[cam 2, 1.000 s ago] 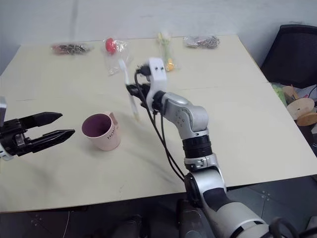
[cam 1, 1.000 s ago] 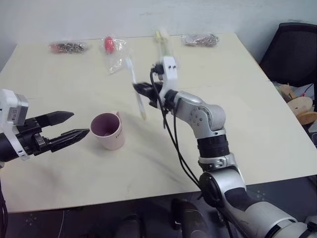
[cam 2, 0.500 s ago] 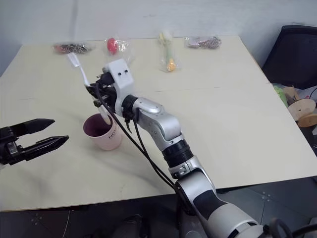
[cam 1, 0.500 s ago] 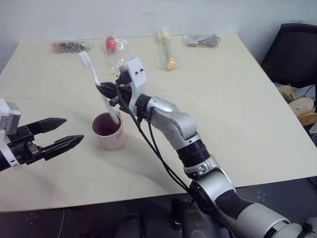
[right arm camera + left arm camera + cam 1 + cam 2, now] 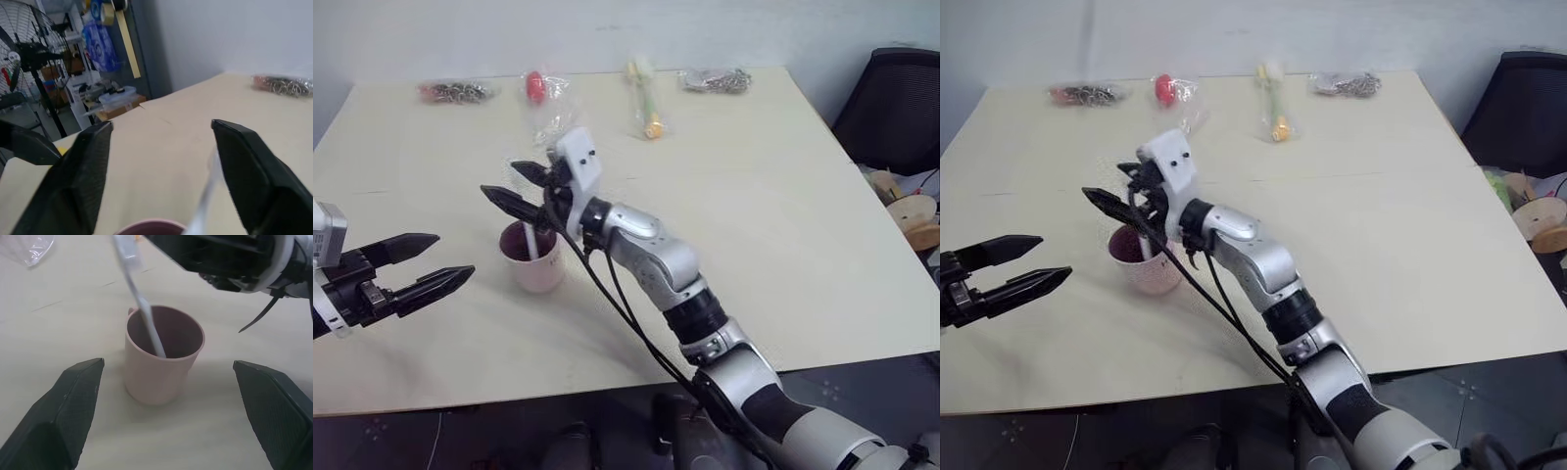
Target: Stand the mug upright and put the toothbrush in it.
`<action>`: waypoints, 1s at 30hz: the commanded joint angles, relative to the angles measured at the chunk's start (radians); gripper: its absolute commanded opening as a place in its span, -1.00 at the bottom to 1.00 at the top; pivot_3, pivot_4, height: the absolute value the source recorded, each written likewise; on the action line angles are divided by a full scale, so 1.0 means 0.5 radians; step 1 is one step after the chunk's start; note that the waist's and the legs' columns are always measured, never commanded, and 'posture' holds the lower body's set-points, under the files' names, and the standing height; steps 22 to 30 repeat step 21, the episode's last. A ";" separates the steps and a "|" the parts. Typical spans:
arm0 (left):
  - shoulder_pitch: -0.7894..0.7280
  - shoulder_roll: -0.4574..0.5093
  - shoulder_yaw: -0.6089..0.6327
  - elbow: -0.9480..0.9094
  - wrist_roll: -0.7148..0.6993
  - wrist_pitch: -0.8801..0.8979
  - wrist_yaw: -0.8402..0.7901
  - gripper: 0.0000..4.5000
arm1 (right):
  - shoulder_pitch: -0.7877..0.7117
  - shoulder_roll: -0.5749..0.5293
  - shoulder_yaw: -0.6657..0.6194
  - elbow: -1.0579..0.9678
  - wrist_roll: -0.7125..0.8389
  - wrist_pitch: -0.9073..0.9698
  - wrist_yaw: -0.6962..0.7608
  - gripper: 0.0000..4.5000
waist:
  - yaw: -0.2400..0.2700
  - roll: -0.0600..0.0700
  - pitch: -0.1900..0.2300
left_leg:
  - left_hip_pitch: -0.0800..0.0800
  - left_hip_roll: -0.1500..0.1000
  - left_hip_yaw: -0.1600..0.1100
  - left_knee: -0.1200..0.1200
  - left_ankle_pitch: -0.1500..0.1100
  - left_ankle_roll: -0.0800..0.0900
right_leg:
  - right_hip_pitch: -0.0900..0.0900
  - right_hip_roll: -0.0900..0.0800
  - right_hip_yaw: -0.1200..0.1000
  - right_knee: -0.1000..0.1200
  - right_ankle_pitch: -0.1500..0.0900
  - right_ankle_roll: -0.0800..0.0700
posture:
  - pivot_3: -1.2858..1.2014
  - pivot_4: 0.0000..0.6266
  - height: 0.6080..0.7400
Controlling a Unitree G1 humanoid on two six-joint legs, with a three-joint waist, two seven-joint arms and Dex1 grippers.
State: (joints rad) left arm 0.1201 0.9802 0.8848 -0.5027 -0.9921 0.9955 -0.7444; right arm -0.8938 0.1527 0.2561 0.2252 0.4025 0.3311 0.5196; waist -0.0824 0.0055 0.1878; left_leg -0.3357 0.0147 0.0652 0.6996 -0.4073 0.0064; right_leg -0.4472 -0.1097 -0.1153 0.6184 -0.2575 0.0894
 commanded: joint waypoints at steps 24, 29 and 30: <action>0.148 0.269 0.178 0.190 0.242 -0.220 -0.642 1.00 | 0.322 -2.075 -0.569 -0.757 0.666 0.848 1.563 0.99 | 0.107 0.000 0.002 | 0.002 0.005 0.016 0.001 -0.002 0.005 | 0.002 -0.001 0.002 -0.012 0.002 0.003 | 0.03 -0.52 1.00; 0.148 0.269 0.178 0.190 0.242 -0.220 -0.642 1.00 | 0.322 -2.075 -0.569 -0.757 0.666 0.848 1.563 0.99 | 0.107 0.000 0.002 | 0.002 0.005 0.016 0.001 -0.002 0.005 | 0.002 -0.001 0.002 -0.012 0.002 0.003 | 0.03 -0.52 1.00; 0.148 0.269 0.178 0.190 0.242 -0.220 -0.642 1.00 | 0.322 -2.075 -0.569 -0.757 0.666 0.848 1.563 0.99 | 0.107 0.000 0.002 | 0.002 0.005 0.016 0.001 -0.002 0.005 | 0.002 -0.001 0.002 -0.012 0.002 0.003 | 0.03 -0.52 1.00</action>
